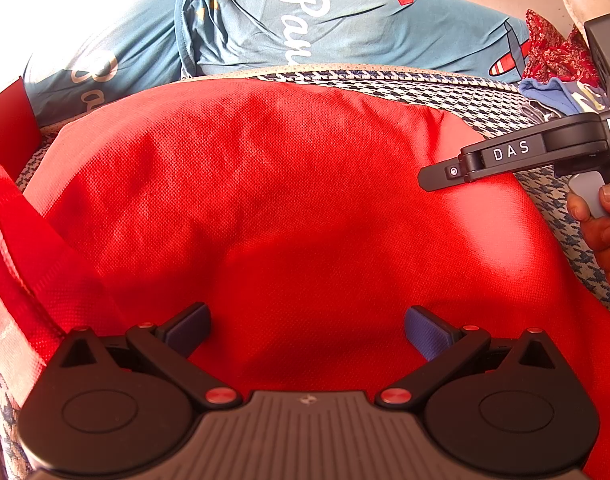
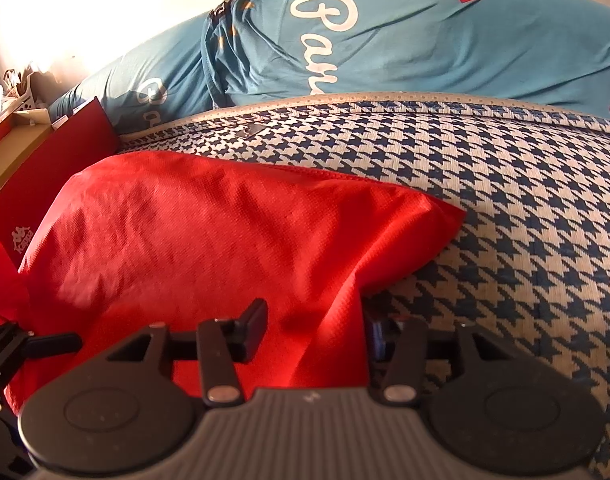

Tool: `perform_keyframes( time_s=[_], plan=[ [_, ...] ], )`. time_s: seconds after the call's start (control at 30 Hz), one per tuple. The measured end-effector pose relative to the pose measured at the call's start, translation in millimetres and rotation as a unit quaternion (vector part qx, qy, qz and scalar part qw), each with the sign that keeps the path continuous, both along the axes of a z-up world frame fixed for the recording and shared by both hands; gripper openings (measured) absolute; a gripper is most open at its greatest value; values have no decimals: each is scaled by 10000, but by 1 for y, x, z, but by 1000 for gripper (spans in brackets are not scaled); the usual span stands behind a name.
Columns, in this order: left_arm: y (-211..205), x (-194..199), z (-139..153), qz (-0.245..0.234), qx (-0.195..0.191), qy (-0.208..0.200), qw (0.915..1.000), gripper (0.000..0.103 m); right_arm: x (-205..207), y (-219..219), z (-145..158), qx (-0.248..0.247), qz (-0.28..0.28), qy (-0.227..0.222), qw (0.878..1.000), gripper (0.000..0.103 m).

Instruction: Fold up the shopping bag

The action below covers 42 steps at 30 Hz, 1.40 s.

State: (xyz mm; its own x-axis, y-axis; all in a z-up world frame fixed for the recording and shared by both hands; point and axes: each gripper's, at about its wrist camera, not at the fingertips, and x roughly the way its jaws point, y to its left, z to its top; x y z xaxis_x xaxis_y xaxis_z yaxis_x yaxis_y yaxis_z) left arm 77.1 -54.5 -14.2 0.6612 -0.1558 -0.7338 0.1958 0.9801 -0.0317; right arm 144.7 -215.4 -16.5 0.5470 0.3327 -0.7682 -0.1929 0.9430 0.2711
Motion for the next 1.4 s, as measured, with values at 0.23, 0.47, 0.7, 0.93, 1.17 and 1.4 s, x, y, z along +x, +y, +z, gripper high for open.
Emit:
perform_keyframes(
  time_s=[0.23, 0.47, 0.7, 0.93, 1.17, 1.4],
  plan=[
    [1, 0, 0, -1, 1, -2, 10000, 103, 0, 1, 0, 60, 33, 13, 10000, 60],
    [1, 0, -1, -12, 13, -14, 10000, 103, -1, 11, -1, -217, 121, -36, 9997, 84],
    [1, 1, -1, -26, 38, -40, 10000, 103, -5, 23, -3, -586, 174, -143, 9980, 82],
    [-13, -8, 8, -189, 824, -632, 9944, 103, -5, 13, 4, -686, -57, -277, 9972, 29],
    [-7, -4, 7, 26, 819, -668, 9944, 103, -6, 11, 5, -699, -112, -362, 9968, 15],
    [-9, -9, 10, -79, 895, -814, 9926, 103, -4, 3, 12, -752, -394, -539, 9949, 14]
  ],
)
